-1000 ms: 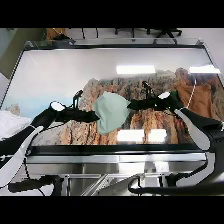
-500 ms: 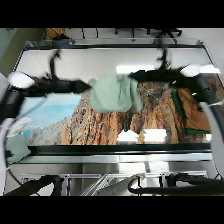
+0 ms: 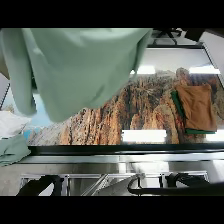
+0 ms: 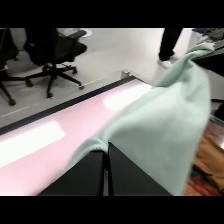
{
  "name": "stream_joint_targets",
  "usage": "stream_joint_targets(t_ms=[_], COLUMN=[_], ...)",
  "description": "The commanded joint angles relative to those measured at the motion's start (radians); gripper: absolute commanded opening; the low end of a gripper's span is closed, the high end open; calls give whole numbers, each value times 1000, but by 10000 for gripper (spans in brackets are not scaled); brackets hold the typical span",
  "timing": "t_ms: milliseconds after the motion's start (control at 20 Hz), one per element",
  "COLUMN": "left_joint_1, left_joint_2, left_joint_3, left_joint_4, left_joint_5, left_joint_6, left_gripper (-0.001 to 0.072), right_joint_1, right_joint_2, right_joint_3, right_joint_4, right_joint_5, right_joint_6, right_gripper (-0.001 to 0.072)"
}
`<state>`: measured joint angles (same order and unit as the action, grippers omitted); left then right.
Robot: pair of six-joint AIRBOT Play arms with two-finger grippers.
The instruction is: Fold the shirts.
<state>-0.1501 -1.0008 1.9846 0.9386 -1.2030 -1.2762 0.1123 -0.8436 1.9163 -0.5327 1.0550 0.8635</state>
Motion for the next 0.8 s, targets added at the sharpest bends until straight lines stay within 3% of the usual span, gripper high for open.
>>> stream_joint_targets(t_ms=[0,200,300,600,650,700,750], left_joint_1=[1,0,-15,-19,-3,18,40], left_joint_2=[32,-83,-179,-574,-629,-678,-710], left_joint_3=[-80,-274,-382,-624,-605,-567,-520], left_joint_4=[105,124,125,114,112,112,113], left_joint_5=[-23,-40,-27,180,184,167,134], left_joint_6=[-14,-14,-4,75,75,74,63], left_gripper=[7,10,11,16,143,582,694], right_joint_1=[0,0,0,1,0,-1,-2], right_joint_2=[-21,-177,-275,-658,-707,-732,-738], right_joint_3=[26,-43,-140,-386,-385,-383,-375], right_joint_4=[-77,-169,-169,-189,-170,-153,-148], right_joint_5=[62,217,222,-46,-74,-90,-88], right_joint_6=[58,159,162,154,155,155,155], right_gripper=[19,20,20,21,45,170,248])
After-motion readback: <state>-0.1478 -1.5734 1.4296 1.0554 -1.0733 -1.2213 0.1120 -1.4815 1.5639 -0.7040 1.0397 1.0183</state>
